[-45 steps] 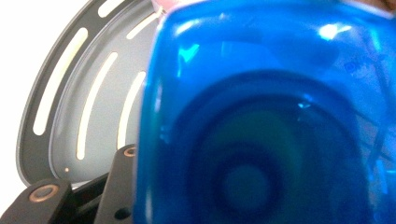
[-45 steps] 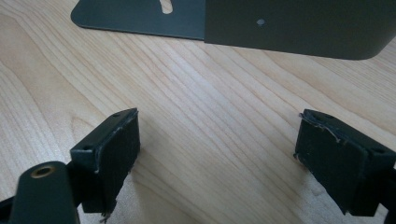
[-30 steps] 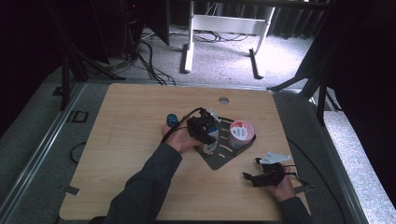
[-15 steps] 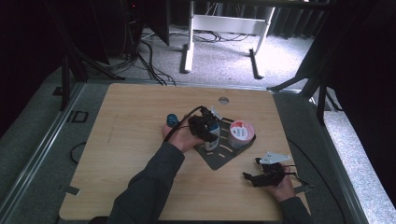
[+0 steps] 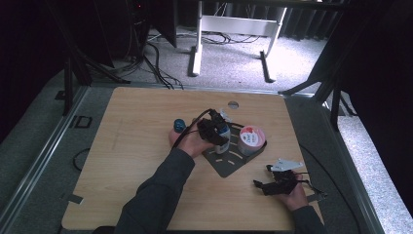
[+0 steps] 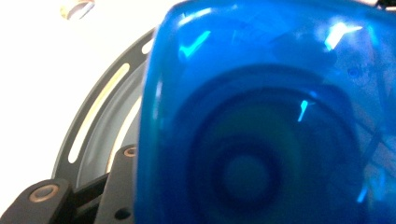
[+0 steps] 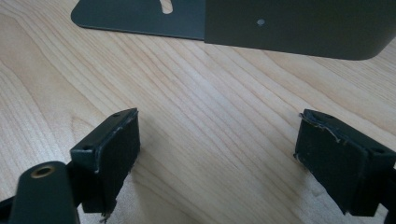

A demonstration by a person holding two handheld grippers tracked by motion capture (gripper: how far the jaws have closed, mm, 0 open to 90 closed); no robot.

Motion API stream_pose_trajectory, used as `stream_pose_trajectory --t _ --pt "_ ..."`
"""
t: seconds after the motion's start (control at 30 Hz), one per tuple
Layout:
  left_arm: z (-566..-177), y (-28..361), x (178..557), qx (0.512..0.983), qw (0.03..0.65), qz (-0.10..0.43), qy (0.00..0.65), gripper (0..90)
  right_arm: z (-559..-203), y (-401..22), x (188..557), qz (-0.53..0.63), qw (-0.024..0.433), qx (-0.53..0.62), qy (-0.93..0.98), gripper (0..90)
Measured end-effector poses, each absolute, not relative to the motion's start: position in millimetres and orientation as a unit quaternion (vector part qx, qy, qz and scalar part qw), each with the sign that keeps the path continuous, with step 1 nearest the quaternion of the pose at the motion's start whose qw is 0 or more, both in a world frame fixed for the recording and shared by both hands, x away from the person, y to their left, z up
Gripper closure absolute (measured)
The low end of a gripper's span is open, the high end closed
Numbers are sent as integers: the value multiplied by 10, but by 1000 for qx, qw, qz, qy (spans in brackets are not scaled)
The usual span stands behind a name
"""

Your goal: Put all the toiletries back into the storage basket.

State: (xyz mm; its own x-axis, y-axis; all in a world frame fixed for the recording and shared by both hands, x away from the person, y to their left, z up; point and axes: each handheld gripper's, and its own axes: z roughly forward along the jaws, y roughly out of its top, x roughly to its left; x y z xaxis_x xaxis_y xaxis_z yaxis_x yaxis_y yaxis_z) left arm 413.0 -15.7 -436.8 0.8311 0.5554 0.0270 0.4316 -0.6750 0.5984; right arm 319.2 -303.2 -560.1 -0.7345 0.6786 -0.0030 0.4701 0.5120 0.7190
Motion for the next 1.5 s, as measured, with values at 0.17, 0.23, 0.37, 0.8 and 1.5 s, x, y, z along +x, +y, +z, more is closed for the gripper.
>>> stream_pose_trajectory --t 0.17,0.23,0.37,0.8,1.5 --pt "-4380 -187 4160 906 302 107 276 553 -5601 -3032 3192 363 144 335 858 136" --pt "-4389 -202 4168 906 303 108 276 553 -5601 -3032 3193 363 144 335 858 136" --pt "-4394 -223 4186 907 300 108 276 552 -5601 -3032 3192 363 144 335 858 136" --pt "-4335 -290 4269 907 302 110 271 552 -5601 -3032 3193 363 143 335 858 136" --pt "-4443 -423 4512 901 308 119 282 552 -5601 -3034 3198 363 143 333 858 136"
